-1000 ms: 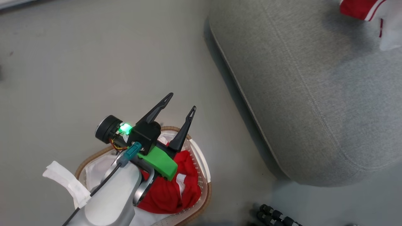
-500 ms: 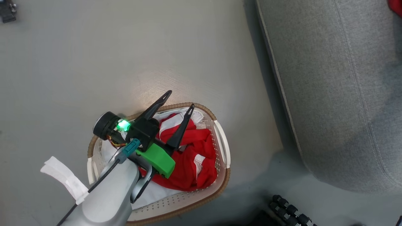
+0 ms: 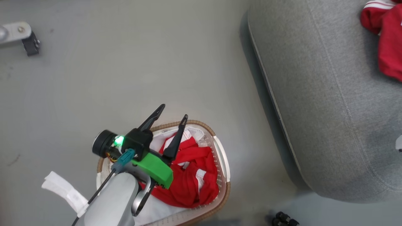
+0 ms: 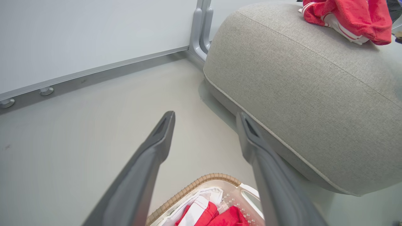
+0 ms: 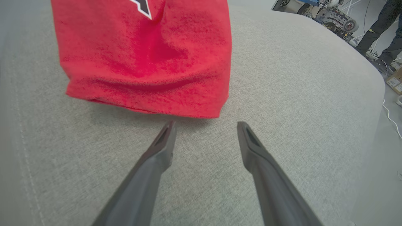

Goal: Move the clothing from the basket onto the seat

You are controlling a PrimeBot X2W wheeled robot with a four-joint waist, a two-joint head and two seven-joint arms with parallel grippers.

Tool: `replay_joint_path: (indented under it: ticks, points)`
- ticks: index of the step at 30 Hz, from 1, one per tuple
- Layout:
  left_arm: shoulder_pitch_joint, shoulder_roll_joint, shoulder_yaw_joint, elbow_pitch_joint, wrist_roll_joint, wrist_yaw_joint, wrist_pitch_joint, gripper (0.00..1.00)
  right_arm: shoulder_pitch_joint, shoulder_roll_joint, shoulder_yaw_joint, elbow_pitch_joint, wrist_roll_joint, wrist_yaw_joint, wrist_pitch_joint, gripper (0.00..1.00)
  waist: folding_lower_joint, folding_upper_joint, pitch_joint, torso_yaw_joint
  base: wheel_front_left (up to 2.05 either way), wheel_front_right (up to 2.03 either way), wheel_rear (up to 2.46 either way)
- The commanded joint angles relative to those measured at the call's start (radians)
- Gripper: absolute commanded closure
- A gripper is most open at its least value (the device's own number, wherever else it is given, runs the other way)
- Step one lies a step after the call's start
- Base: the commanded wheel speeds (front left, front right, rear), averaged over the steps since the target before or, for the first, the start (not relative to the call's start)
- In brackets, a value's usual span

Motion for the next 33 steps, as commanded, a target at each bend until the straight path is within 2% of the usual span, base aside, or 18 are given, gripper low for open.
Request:
replay_joint_path:
  ticks: [1,8,14,24,33]
  points:
    - [0.03,-0.008,0.024,0.005,0.0,-0.003,0.001,0.0,0.036,0.011,0.011,-0.022,0.01,-0.001,-0.002,0.0,-0.0001,0.0,-0.081,0.008,0.0,0.0,0.0]
    - [0.121,-0.025,0.149,-0.004,0.022,-0.003,0.001,0.0,0.123,0.071,0.11,-0.135,0.037,-0.001,-0.002,0.0,-0.0001,0.0,-0.173,0.053,0.0,0.0,0.0]
    - [0.192,-0.059,0.325,-0.006,0.071,0.015,0.001,0.0,0.164,0.119,0.264,-0.233,0.06,-0.001,-0.002,0.0,-0.0001,0.0,-0.246,0.129,0.0,0.0,0.0]
    - [0.268,-0.108,0.551,-0.006,0.147,0.034,0.001,0.0,0.191,0.164,0.462,-0.295,0.105,-0.001,-0.002,0.0,-0.0001,0.0,-0.344,0.234,0.0,0.0,0.0]
    - [0.345,-0.137,0.631,0.004,0.181,0.017,0.001,0.0,0.297,0.175,0.526,-0.306,0.13,-0.001,-0.002,0.0,-0.0001,0.0,-0.433,0.265,0.0,0.0,0.0]
